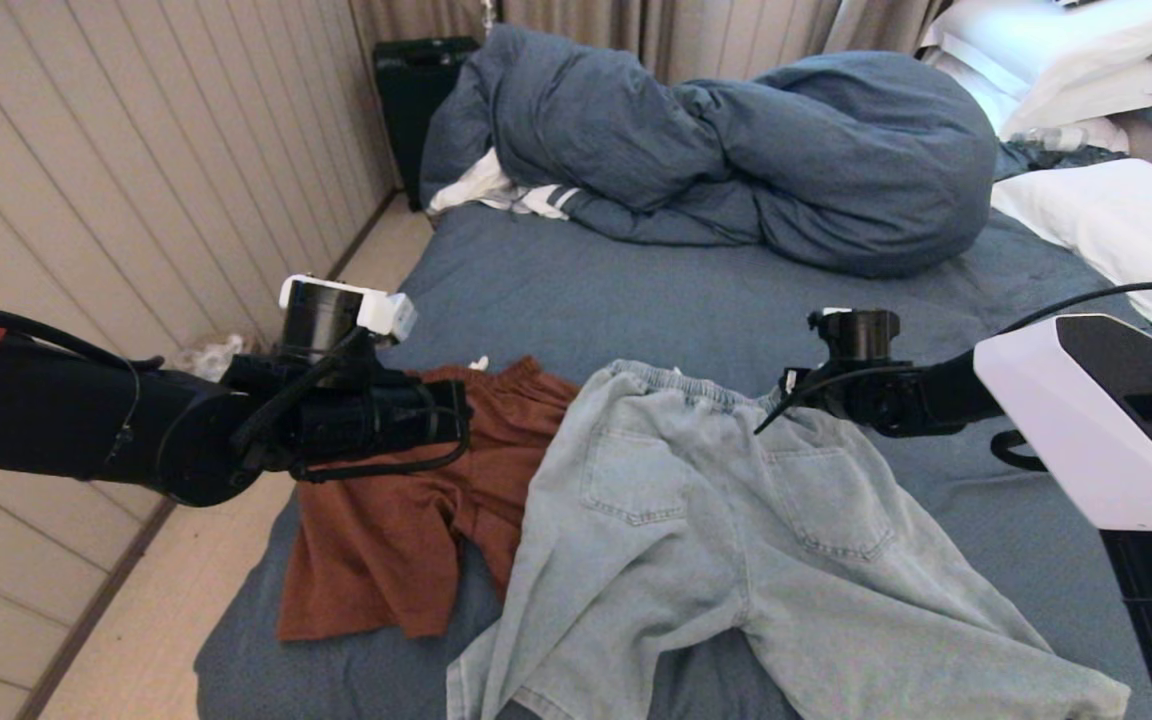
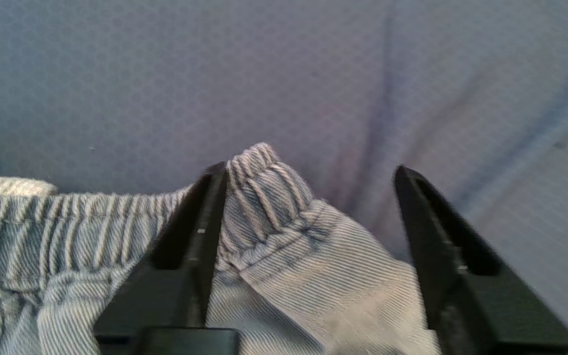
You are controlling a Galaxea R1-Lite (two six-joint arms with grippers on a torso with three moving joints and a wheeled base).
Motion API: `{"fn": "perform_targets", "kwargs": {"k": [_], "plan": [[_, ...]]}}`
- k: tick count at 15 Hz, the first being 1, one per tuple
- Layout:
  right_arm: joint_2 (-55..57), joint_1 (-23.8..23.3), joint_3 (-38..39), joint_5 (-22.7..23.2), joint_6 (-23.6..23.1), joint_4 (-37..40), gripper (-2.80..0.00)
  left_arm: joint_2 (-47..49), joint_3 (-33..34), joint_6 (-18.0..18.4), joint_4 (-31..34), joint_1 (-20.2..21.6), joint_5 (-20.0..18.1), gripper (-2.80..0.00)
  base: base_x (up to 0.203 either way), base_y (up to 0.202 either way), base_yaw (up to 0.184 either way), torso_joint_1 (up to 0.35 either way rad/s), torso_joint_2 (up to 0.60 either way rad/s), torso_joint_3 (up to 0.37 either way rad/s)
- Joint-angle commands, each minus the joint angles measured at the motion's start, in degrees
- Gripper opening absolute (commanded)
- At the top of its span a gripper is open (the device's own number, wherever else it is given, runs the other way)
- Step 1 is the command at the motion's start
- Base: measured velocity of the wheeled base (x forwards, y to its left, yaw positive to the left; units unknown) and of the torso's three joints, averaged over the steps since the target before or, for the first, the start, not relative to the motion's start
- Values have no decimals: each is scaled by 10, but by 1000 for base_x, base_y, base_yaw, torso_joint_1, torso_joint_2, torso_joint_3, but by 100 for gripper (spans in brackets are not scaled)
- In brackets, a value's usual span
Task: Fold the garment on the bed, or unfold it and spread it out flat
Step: Fold the blue shorts
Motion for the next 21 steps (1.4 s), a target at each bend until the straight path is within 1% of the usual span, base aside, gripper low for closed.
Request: {"fn": "perform_targets", "kwargs": {"k": [1,7,8,12,14,16,18,20,21], "plan": [[14,2,0,0,1,0,0,1,2,-1,-1,0,-1,-280,0,0,0,0,0,0],[15,2,31,1,3,-5,0,8,8,0,-2,0,-5,-280,0,0,0,0,0,0],[13,2,30,1,3,-1,-280,7,11,-1,-2,0,-5,-280,0,0,0,0,0,0],[-15,3,40,3,6,-1,-280,-17,22,-1,-2,0,-5,-280,0,0,0,0,0,0],[-51,13,59,9,20,-1,-280,-50,45,-1,-9,0,-4,-280,0,0,0,0,0,0],[-98,35,88,25,39,1,-280,-91,89,0,-22,0,0,-280,0,0,0,0,0,0],[-148,68,106,32,44,18,-280,-120,140,0,-39,0,2,-280,0,0,0,0,0,0],[-190,118,93,34,47,78,-280,-136,174,0,-66,0,2,-280,0,0,0,0,0,0],[-194,140,66,34,50,110,-280,-141,184,-1,-75,0,2,-280,0,0,0,0,0,0]]}}
